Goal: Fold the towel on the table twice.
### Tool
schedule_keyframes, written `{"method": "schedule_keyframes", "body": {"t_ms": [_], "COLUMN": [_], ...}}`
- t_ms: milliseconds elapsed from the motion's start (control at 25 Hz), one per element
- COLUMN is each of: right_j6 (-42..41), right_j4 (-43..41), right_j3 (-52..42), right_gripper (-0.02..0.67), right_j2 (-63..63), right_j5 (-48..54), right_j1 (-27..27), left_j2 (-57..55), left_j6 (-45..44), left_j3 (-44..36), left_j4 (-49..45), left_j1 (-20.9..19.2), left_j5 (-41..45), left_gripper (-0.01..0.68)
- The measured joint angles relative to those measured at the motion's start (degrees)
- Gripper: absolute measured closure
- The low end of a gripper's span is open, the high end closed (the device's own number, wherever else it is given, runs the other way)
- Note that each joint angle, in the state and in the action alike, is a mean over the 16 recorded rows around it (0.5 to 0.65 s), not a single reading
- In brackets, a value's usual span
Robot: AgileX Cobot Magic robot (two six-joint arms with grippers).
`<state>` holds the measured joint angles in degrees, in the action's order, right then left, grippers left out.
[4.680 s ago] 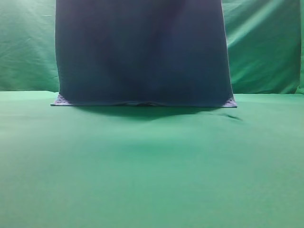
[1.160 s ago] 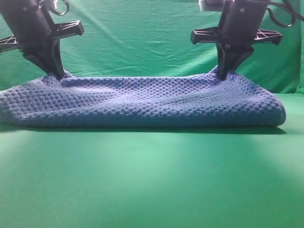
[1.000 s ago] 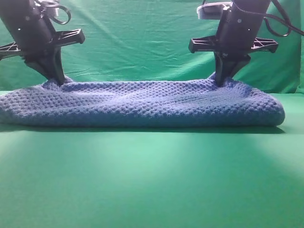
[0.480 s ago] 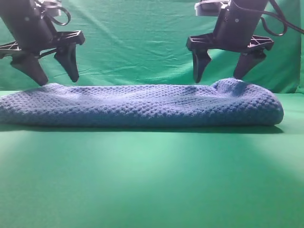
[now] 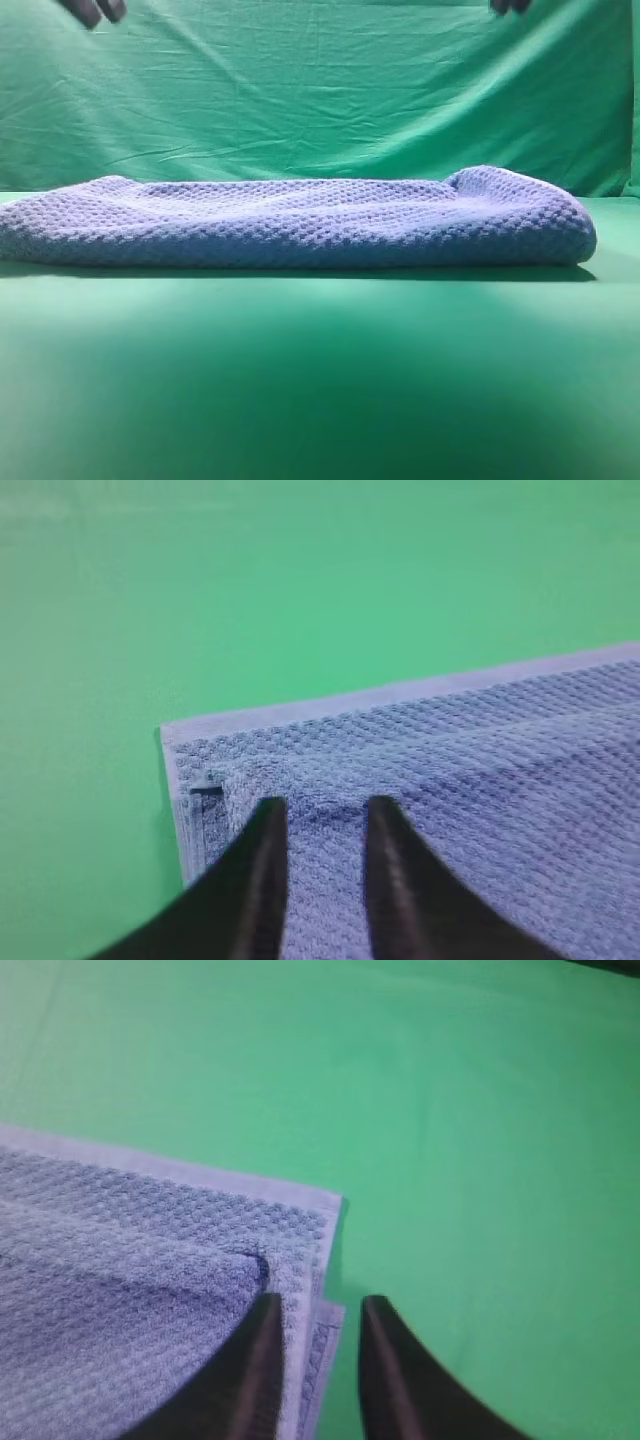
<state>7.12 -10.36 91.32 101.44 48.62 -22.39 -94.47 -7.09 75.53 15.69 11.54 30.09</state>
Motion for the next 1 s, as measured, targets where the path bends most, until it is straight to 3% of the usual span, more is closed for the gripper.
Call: {"method": "schedule_keyframes", "body": {"t_ms": [200,360,640,1000], "right_j6": [-0.1,-0.1,-0.8,-2.0], "right_j4": [0.5,1.4,3.2,4.5], "right_j3": [1.0,-1.3,-11.7,-33.8], "right_gripper": [0.583,0.642,0.649,0.649], "right_j2": [-8.1,-15.7,-31.7,-56.0], "right_j5": [7.6,10.4,8.3,-5.2], "right_j1": [0.0,0.0,0.0,0.0], "left_j2": [8.8,15.9,31.2,56.0], "left_j6": [-0.2,-0.9,-2.4,-3.5], "left_j3": [0.0,-0.8,-8.5,-28.7], "left_j4": [-0.1,-0.1,-0.1,0.2], "left_j1": [0.0,0.0,0.0,0.0], "left_j5": [6.7,11.6,15.1,9.2], "left_gripper": [0.571,0.658,0.673,0.673]}}
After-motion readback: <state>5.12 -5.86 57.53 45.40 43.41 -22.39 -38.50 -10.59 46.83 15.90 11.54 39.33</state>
